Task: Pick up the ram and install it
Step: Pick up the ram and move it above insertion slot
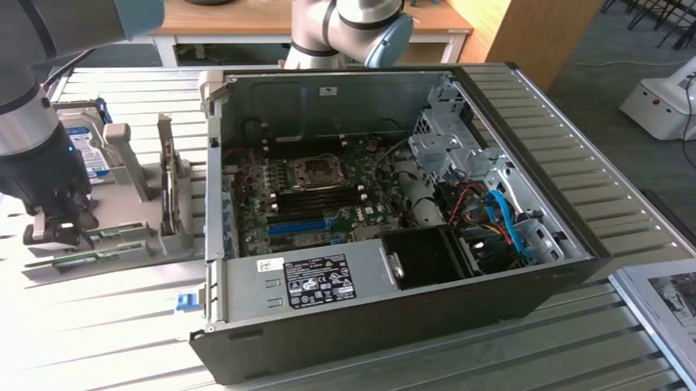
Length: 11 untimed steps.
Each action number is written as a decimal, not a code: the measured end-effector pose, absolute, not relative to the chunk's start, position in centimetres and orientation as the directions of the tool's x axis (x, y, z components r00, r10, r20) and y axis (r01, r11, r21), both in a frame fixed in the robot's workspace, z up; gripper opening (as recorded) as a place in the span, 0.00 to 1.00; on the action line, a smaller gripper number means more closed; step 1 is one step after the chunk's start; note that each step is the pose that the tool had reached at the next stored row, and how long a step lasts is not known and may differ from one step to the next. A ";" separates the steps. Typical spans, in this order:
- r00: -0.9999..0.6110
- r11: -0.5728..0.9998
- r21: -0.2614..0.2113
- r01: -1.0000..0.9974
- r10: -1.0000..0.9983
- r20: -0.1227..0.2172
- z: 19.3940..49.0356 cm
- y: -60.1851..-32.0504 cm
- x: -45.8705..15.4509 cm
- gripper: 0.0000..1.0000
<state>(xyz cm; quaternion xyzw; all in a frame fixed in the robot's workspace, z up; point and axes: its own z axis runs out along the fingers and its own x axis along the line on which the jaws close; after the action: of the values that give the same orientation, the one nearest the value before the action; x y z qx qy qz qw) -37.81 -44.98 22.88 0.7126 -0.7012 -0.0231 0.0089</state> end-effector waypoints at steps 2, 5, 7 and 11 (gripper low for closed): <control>0.016 -0.017 0.045 -0.999 -1.000 -0.020 22.9 -45.0 -37.8 0.39; 0.016 -0.017 0.045 -0.999 -1.000 -0.020 22.9 -45.0 -37.8 0.39; 0.016 -0.017 0.045 -0.999 -1.000 -0.020 22.8 -45.0 -37.8 0.39; 0.016 -0.017 0.045 -0.999 -1.000 -0.020 22.5 -45.0 -37.8 0.39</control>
<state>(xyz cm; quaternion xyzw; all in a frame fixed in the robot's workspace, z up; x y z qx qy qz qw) -37.81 -45.01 22.46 0.7126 -0.7011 -0.0231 0.0089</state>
